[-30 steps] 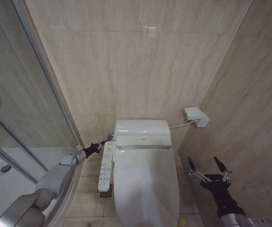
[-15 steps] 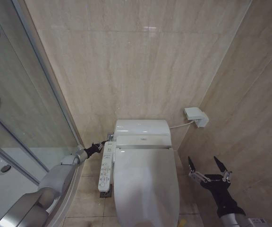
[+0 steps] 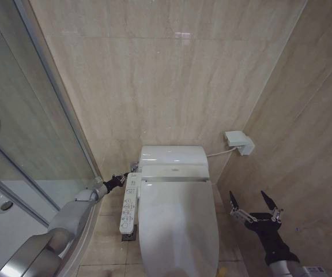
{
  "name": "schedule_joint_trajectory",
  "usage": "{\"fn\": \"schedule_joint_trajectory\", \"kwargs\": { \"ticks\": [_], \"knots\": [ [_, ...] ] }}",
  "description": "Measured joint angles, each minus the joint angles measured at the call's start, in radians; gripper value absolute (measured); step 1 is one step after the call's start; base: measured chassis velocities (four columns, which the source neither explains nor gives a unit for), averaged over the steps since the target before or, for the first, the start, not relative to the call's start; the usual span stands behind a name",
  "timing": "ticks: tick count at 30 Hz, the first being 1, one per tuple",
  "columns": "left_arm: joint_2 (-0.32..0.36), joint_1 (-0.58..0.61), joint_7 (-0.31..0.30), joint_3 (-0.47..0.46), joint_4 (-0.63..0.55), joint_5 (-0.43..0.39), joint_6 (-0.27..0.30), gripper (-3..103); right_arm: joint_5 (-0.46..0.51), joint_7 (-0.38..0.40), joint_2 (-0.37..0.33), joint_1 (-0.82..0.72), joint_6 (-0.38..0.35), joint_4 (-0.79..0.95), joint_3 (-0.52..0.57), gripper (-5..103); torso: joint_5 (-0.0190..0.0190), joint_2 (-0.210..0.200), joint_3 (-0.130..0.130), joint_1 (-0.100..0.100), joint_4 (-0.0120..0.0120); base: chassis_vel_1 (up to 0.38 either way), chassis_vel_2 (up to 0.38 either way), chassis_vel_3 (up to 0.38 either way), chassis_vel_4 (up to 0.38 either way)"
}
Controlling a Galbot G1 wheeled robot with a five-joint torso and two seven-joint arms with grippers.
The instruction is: Open the toilet lid, clean the toilet bowl with a toilet brush, close the toilet lid, and flush.
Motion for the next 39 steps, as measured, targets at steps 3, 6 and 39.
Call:
{"fn": "schedule_joint_trajectory", "kwargs": {
  "ticks": [3, 6, 39],
  "knots": [
    [-0.004, 0.000, -0.009, -0.006, 0.004, -0.001, 0.007, 0, 0.000, 0.000, 0.000, 0.000, 0.000, 0.000, 0.000, 100, 0.0000, 0.000, 0.000, 0.000, 0.0000, 0.000, 0.000, 0.000, 0.000],
    [-0.006, 0.003, -0.019, -0.012, 0.006, -0.003, 0.019, 0, 0.000, 0.000, 0.000, 0.000, 0.000, 0.000, 0.000, 100, 0.0000, 0.000, 0.000, 0.000, 0.0001, 0.000, 0.000, 0.000, 0.000],
    [-0.008, 0.257, -0.718, -0.224, -0.473, 0.088, 0.158, 0, 0.000, 0.000, 0.000, 0.000, 0.000, 0.000, 0.000, 100, 0.0001, 0.000, 0.000, 0.000, 0.0002, 0.000, 0.000, 0.000, 0.000]
  ]
}}
